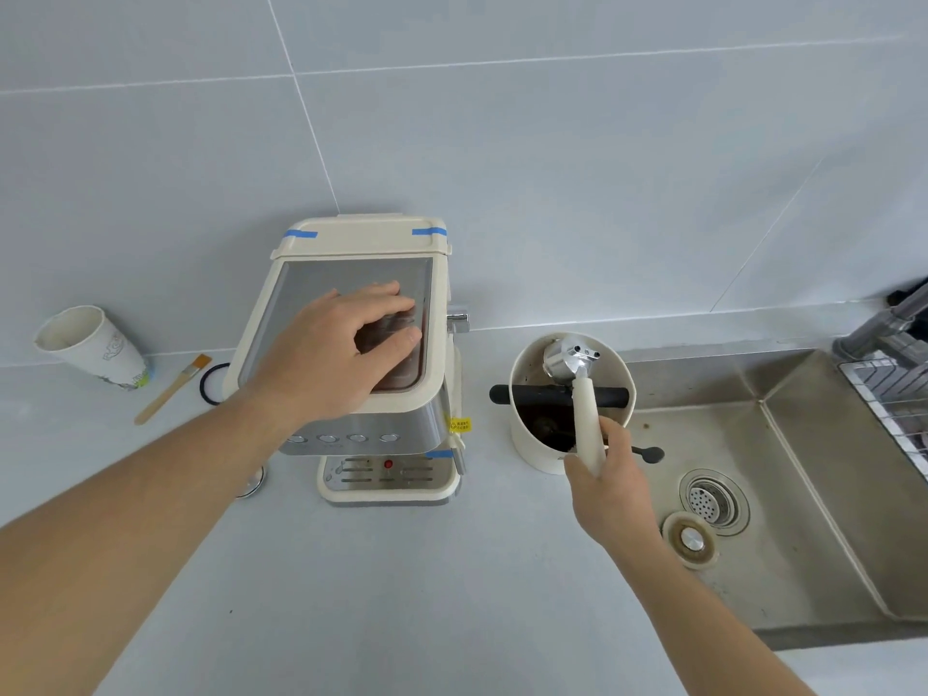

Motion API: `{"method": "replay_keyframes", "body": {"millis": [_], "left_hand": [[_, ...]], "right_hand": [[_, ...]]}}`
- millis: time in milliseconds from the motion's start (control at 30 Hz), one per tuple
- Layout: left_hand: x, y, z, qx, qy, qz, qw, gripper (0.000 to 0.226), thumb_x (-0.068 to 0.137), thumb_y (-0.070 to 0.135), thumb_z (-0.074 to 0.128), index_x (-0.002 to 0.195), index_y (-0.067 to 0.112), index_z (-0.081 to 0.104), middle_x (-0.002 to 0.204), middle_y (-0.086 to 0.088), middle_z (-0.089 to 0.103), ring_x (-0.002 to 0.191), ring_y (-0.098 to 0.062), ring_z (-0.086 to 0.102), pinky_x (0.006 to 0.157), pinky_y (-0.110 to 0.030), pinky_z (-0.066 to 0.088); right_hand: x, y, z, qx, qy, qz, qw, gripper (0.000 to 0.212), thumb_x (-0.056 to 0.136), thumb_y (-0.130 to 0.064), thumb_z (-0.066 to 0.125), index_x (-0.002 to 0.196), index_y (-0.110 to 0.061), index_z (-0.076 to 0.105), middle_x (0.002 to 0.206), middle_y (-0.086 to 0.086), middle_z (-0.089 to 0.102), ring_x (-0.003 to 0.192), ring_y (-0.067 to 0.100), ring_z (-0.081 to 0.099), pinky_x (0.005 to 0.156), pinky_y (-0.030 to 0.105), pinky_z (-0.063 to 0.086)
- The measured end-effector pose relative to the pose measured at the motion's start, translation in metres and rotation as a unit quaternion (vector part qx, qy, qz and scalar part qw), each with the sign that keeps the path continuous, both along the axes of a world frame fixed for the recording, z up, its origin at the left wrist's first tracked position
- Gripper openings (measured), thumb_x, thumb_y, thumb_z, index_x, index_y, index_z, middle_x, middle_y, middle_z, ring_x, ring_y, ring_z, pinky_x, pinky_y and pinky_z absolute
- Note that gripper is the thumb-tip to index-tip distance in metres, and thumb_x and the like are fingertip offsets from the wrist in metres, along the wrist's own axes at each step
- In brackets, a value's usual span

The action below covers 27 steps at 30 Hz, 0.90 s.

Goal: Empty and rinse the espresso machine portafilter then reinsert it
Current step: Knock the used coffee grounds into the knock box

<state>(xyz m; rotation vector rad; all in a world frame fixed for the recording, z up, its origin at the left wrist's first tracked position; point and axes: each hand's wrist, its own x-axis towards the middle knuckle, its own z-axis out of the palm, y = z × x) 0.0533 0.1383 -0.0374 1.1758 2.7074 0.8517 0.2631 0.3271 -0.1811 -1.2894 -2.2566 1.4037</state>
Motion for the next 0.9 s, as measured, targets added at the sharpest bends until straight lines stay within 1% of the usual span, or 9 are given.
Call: {"method": "replay_keyframes", "body": {"millis": [67,200,333,400,533,633,733,800,900], "left_hand": [[0.002,0.000,0.000,0.008,-0.001,0.003,1.000,0.043,0.086,0.047,0.053,0.125,0.032,0.064,0.143,0.007,0.054,0.131,-0.009,0.047,0.114,-0.044,0.032],[0.003,0.001,0.000,0.002,0.004,0.005,1.000,0.046,0.086,0.047,0.052,0.127,0.031,0.063,0.144,0.007,0.053,0.132,-0.009,0.046,0.116,-0.042,0.029],[0.002,0.001,-0.001,-0.007,0.010,-0.001,1.000,0.046,0.087,0.047,0.051,0.128,0.029,0.063,0.145,0.005,0.052,0.135,-0.010,0.045,0.117,-0.033,0.021],[0.001,0.001,-0.002,-0.010,0.010,-0.004,1.000,0.047,0.087,0.048,0.051,0.128,0.029,0.063,0.146,0.006,0.052,0.135,-0.010,0.044,0.115,-0.030,0.019],[-0.003,-0.001,-0.005,-0.027,0.014,-0.001,1.000,0.051,0.086,0.055,0.047,0.130,0.033,0.060,0.148,0.009,0.048,0.137,-0.013,0.042,0.118,-0.035,0.019],[-0.003,-0.002,-0.005,-0.038,0.006,-0.004,0.999,0.056,0.084,0.063,0.039,0.130,0.036,0.058,0.149,0.013,0.047,0.137,-0.017,0.042,0.118,-0.041,0.023],[0.001,-0.002,-0.001,-0.030,0.010,-0.005,0.999,0.049,0.090,0.057,0.044,0.130,0.033,0.059,0.149,0.009,0.047,0.135,-0.019,0.043,0.116,-0.043,0.025],[0.003,-0.001,0.001,-0.027,0.019,-0.002,0.999,0.044,0.092,0.051,0.048,0.130,0.031,0.060,0.149,0.008,0.047,0.133,-0.023,0.045,0.115,-0.043,0.027],[0.003,-0.002,0.001,-0.024,0.021,-0.011,0.999,0.043,0.091,0.053,0.047,0.124,0.031,0.063,0.146,0.008,0.051,0.127,-0.026,0.049,0.111,-0.042,0.032]], "right_hand": [[0.000,-0.001,0.000,-0.012,0.015,-0.004,1.000,0.043,0.091,-0.021,0.053,0.132,-0.028,0.040,0.085,0.002,0.058,0.065,0.022,0.055,0.052,0.031,0.042],[0.003,-0.004,0.006,-0.053,0.051,-0.040,0.997,0.038,0.090,-0.023,0.056,0.126,-0.031,0.046,0.084,0.003,0.058,0.059,0.021,0.054,0.048,0.031,0.043],[0.004,-0.011,0.016,-0.091,0.096,-0.090,0.987,0.034,0.090,-0.022,0.061,0.122,-0.027,0.050,0.087,0.008,0.064,0.068,0.025,0.062,0.053,0.037,0.052],[0.004,-0.016,0.021,-0.128,0.122,-0.113,0.978,0.031,0.090,-0.018,0.061,0.119,-0.024,0.052,0.084,0.010,0.066,0.064,0.022,0.061,0.055,0.036,0.052],[0.009,-0.022,0.037,-0.253,0.209,-0.143,0.934,0.022,0.092,-0.009,0.058,0.114,-0.013,0.058,0.079,0.013,0.064,0.058,0.022,0.055,0.052,0.035,0.047],[0.018,-0.028,0.054,-0.353,0.258,-0.131,0.890,0.012,0.096,-0.010,0.052,0.106,-0.007,0.057,0.077,0.012,0.059,0.054,0.018,0.051,0.048,0.028,0.043],[0.026,-0.037,0.065,-0.413,0.286,-0.111,0.858,0.008,0.096,-0.011,0.050,0.099,-0.008,0.057,0.074,0.008,0.058,0.050,0.015,0.049,0.043,0.023,0.041],[0.031,-0.045,0.071,-0.426,0.299,-0.100,0.848,0.011,0.091,-0.008,0.052,0.100,-0.007,0.058,0.074,0.007,0.057,0.048,0.015,0.049,0.041,0.022,0.041],[0.038,-0.055,0.083,-0.436,0.319,-0.086,0.837,0.034,0.075,-0.016,0.060,0.108,-0.006,0.060,0.074,0.006,0.058,0.048,0.015,0.051,0.040,0.022,0.042]]}}
